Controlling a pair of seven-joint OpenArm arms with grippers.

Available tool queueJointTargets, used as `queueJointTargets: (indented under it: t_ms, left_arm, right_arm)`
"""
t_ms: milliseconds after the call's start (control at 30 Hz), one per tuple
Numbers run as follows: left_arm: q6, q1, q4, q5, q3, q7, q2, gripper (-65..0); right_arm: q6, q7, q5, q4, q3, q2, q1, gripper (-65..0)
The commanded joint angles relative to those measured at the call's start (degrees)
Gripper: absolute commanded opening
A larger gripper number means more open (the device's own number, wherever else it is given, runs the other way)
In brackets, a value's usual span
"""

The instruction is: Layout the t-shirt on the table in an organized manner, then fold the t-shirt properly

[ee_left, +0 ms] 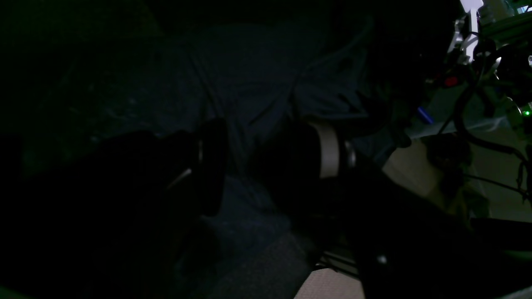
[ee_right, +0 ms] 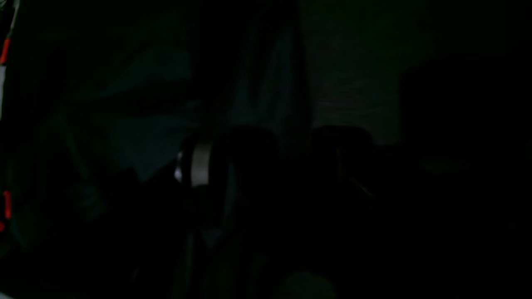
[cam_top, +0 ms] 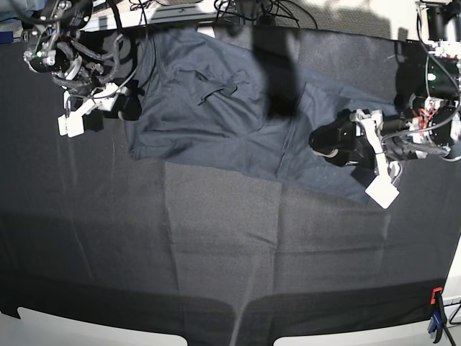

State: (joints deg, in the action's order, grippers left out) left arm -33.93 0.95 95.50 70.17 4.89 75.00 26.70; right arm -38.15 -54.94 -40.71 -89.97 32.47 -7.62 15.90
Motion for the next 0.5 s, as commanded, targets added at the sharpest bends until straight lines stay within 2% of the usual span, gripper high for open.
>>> queueJointTargets:
  t_ms: [0,333,467]
  left_arm:
    - [-0.4,0.9,0.9,1.4,0.3,-0.9,0.8,-38.1]
    - [-0.4,0.9,0.9,1.4,0.3,-0.9,0.8,-38.1]
    - [-0.4,0.9,0.9,1.4,0.3,-0.9,0.8,-38.1]
  right_arm:
    - [-1.8,-0.3,-0.5,-0.4,-0.7,-0.4,-0.2,-33.8]
    - [-1.8,0.5,-0.6,-0.3,-8.1,-0.4,-0.7,-33.8]
    - [-1.8,0.8,-3.5,-0.3,-10.9,-0.4,-1.6,-33.8]
